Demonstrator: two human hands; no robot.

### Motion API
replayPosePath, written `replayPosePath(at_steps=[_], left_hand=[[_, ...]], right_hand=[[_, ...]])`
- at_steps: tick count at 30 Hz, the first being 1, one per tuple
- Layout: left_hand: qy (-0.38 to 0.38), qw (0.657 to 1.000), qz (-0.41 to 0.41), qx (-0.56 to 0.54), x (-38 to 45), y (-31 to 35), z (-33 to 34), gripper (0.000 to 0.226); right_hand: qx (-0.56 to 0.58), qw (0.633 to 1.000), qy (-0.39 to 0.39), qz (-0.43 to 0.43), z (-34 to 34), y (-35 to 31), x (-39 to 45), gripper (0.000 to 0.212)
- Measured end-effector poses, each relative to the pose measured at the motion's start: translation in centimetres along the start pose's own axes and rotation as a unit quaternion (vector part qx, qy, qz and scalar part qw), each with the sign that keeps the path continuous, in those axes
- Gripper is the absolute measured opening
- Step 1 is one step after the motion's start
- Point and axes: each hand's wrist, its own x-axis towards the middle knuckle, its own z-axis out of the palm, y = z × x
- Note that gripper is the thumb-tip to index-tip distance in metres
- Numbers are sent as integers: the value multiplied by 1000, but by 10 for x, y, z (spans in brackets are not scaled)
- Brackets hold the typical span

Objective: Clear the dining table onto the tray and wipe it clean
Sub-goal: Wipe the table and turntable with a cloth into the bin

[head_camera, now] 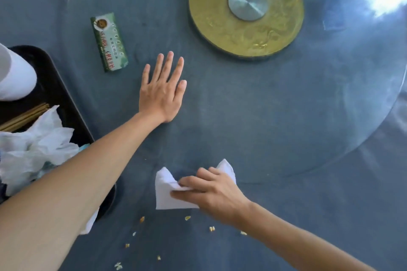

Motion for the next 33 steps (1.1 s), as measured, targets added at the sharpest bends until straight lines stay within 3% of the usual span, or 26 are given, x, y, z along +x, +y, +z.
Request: replayPosePath(at_steps=[3, 8, 11, 14, 16, 18, 21, 24, 26, 28, 30, 33], left_hand=[[-8, 1000, 10, 9, 5, -11, -5, 60], [-40, 998, 16, 44, 26, -36, -22, 59], [-52, 997, -46, 25, 27, -17, -29, 60], [-60, 991, -106, -49, 10, 14, -19, 60], [-9, 994, -105, -36, 6, 13, -12, 58], [21, 995, -92, -23, 13, -1, -12, 56], [12, 998, -63, -22, 27, -25, -13, 54], [10, 999, -35, -13, 41, -47, -18, 54], [-8, 1000, -19, 3, 55, -60, -26, 54], [-29, 999, -27, 25, 66, -64, -36, 56], [-33, 998, -53, 4, 62, -50, -40, 57], [-54, 995, -68, -43, 27, -10, -27, 59]], right_hand=[[31, 995, 76, 54, -30, 16, 11, 48], [-95, 954, 194, 207, -122, 139, 60, 36], [-133, 928, 182, 295, -162, 213, 84, 36], [-137, 916, 151, 344, -155, 229, 102, 34], [-173, 922, 155, 310, -126, 203, 106, 32], [-156, 954, 149, 209, -89, 161, 92, 40], [-71, 993, 67, 62, -34, 85, 47, 47], [-47, 993, -50, -95, -5, 32, 19, 47], [-19, 985, -78, -151, -18, 38, 22, 45], [-5, 996, -21, -88, -54, 65, 36, 44], [-49, 994, 93, 38, -98, 116, 57, 41], [-131, 941, 187, 250, -160, 198, 86, 37]])
